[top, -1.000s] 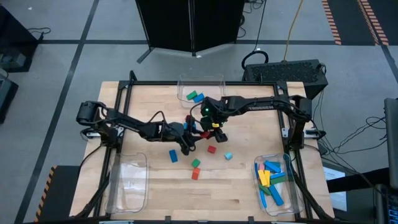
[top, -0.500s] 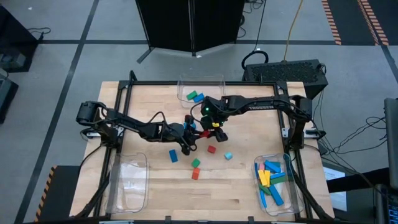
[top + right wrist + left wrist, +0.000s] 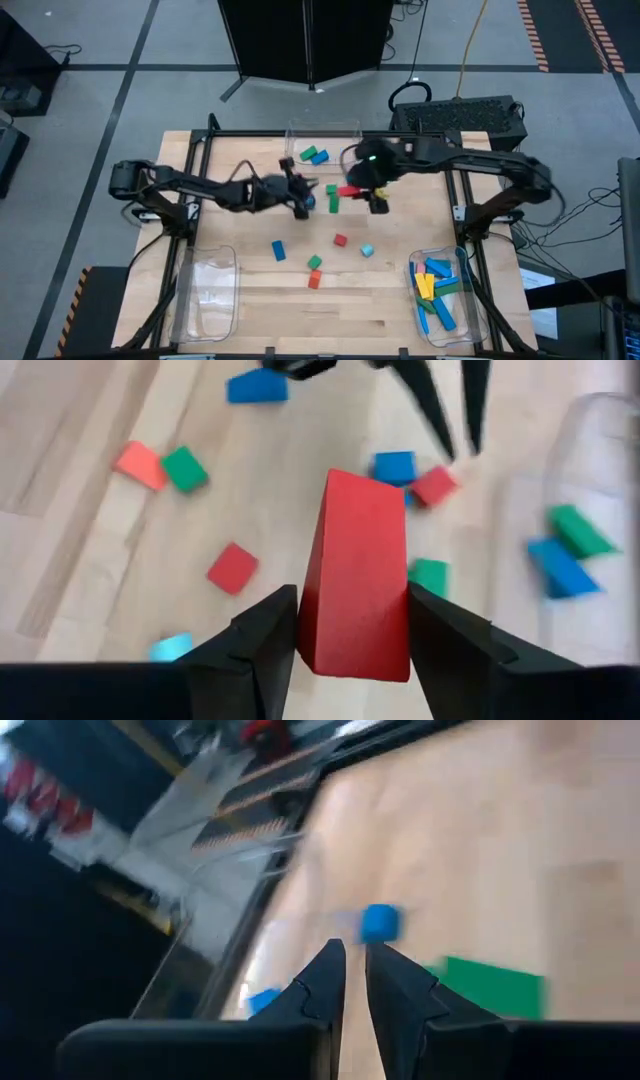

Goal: Sort blocks by size
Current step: Put the red triangle block into the top transparent bin

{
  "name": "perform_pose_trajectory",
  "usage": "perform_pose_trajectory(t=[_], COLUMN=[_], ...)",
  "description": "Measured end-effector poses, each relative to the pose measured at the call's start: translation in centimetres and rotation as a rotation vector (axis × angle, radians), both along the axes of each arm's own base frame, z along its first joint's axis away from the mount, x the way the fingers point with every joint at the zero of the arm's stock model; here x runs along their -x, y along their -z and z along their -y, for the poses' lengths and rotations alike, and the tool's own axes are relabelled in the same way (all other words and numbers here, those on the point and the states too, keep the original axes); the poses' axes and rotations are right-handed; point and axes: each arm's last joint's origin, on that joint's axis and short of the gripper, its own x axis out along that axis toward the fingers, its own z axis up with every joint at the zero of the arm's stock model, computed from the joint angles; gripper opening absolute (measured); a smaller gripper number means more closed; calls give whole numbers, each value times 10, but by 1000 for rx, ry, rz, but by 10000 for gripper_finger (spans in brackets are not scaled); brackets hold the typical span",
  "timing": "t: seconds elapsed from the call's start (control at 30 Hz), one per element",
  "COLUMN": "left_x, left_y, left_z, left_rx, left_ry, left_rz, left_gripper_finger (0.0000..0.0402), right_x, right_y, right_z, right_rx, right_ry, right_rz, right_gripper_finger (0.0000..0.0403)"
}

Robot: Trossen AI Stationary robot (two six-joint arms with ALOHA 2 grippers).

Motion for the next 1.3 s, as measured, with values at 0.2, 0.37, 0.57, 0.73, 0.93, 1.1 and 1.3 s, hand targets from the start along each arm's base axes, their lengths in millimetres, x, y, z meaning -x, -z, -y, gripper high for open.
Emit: perform_pose_trajectory(t=[0.2, 0.37, 0.57, 0.73, 0.93, 1.1, 1.3], left_x=[18, 17, 9, 3, -2, -3, -3], left_y=[-11, -24, -32, -32, -32, -32, -30], left_z=[-47, -66, -55, -32, -6, 5, 8], left_rx=[118, 172, 172, 122, 116, 156, 229], left_ry=[-110, -91, 24, 138, 256, 275, 250], left_rz=[15, 31, 43, 9, -2, 6, 20], left_gripper_finger=[48, 49, 49, 56, 112, 163, 173], right_x=[34, 47, 51, 54, 57, 62, 60], right_y=[-23, -15, 13, 30, 70, 101, 125], right_z=[-6, -6, 1, 5, 1, -19, -52], right_rx=[46, 82, 83, 57, -67, -176, -200], right_ry=[96, 102, 121, 156, 270, 319, 200], right_rz=[148, 263, 207, 161, 90, 36, 45], right_gripper_finger=[171, 171, 171, 171, 171, 171, 171])
